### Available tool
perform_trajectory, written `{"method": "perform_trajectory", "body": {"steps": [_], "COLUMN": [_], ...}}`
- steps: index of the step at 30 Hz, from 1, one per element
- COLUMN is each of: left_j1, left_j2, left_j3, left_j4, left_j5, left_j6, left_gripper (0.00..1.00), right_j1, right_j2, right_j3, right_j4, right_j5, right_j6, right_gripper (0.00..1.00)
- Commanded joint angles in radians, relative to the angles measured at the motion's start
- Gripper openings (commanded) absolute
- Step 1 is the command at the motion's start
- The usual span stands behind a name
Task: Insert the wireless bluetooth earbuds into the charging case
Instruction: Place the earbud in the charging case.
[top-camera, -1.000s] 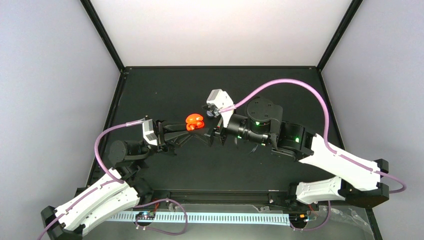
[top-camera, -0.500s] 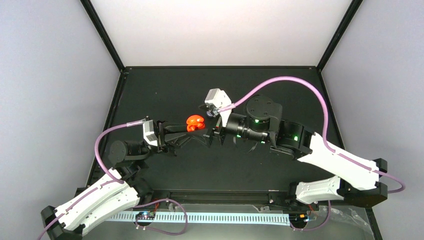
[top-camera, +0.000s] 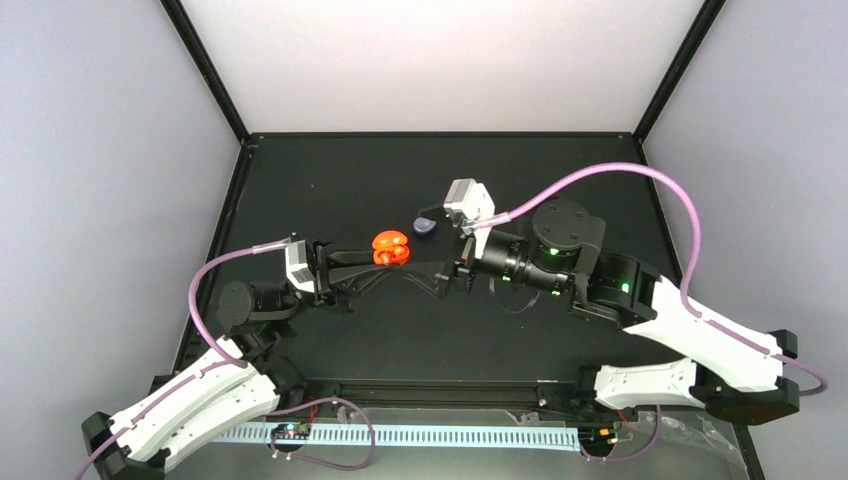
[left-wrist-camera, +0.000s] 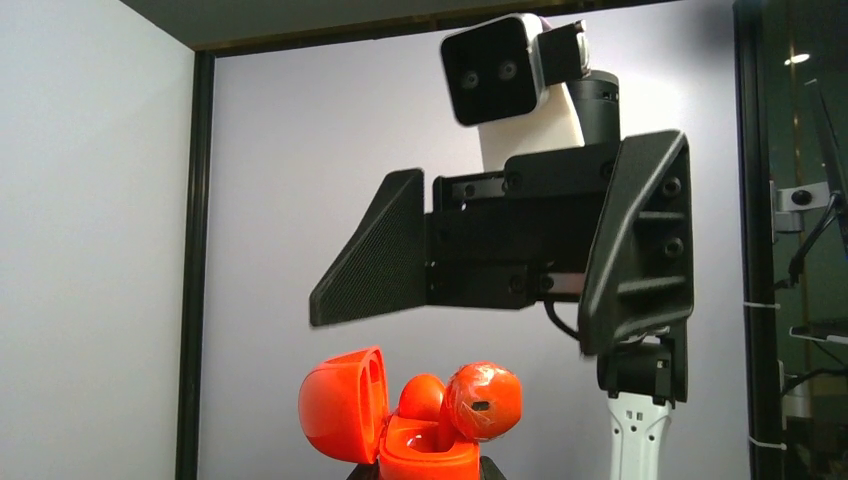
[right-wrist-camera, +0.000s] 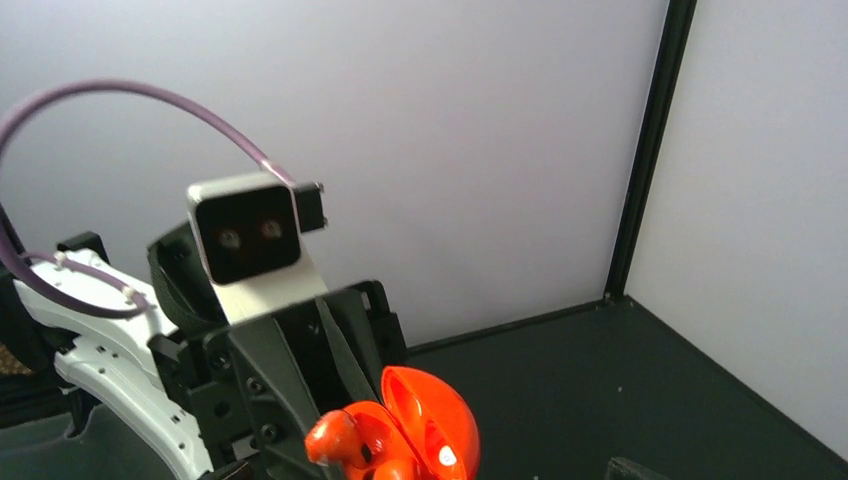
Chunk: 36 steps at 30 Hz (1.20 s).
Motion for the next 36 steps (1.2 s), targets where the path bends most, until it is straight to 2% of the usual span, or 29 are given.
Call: {"method": "perform_trajectory", "body": {"steps": [1, 33, 36], "left_j1": [-0.001, -0.001, -0.001], "left_j2": [-0.011, -0.012, -0.014], "left_j3": [0.020, 0.022, 0.021], "left_j4": [0.028, 0.027, 0.025], "left_j5": [0.024, 0.060, 0.061], "left_j6": [-0.005, -0.015, -0.015], "left_gripper": [0.02, 0.02, 0.02], "right_j1": [-0.006, -0.035, -0.041], "right_j2": [0.020, 0.088, 0.082], "right_j3": [-0.019, 0.021, 0.020], "right_j4": [-0.012, -0.015, -0.009], "right_j5": [0.040, 0.078, 0.043], "right_j6": [0.016, 0.069, 0.071], "right_gripper": [0.91, 0.91, 0.91]}}
